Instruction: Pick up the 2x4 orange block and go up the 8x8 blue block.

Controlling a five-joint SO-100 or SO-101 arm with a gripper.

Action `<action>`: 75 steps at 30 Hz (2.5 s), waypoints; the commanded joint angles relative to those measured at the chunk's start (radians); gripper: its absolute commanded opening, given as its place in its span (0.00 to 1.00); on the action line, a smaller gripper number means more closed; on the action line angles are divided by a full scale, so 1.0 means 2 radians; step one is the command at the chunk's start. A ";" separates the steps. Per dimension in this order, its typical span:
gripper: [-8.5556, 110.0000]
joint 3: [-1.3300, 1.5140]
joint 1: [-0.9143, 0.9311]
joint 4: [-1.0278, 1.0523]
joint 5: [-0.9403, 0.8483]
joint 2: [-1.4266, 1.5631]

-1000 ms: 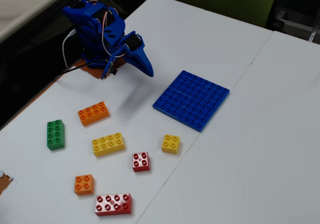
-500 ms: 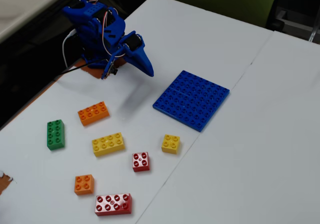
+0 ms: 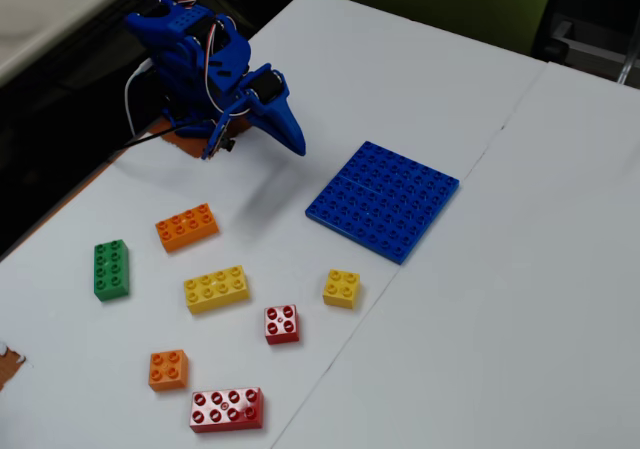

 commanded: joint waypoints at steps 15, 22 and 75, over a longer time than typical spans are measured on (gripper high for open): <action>0.07 -0.263 0.043 0.003 -0.303 -0.245; 0.07 -0.449 0.090 0.110 -0.449 -0.439; 0.25 -0.821 0.412 0.341 -1.716 -0.877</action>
